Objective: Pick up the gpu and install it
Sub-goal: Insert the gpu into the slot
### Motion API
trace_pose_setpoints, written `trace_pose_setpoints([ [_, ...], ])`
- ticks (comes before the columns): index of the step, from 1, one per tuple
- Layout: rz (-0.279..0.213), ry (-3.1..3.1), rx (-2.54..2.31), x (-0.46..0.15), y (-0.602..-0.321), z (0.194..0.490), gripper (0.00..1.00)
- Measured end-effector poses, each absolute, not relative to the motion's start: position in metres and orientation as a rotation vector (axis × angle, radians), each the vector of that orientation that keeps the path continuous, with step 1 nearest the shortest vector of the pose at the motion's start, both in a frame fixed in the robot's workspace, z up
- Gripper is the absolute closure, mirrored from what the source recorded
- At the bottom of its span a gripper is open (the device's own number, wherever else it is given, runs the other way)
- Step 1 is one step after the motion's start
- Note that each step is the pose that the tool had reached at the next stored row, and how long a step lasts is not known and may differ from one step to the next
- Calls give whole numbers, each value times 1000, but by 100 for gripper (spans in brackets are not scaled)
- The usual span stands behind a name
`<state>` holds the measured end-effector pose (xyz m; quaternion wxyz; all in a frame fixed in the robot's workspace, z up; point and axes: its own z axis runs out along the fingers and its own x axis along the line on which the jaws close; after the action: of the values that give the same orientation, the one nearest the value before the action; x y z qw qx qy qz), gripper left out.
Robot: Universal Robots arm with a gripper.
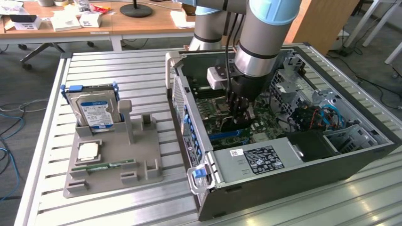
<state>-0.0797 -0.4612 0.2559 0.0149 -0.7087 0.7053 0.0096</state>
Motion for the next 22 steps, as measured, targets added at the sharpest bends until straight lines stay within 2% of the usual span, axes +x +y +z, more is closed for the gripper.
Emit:
trace_pose_setpoints([
  [22,30,2194,-2206,-83,-461,252,74],
])
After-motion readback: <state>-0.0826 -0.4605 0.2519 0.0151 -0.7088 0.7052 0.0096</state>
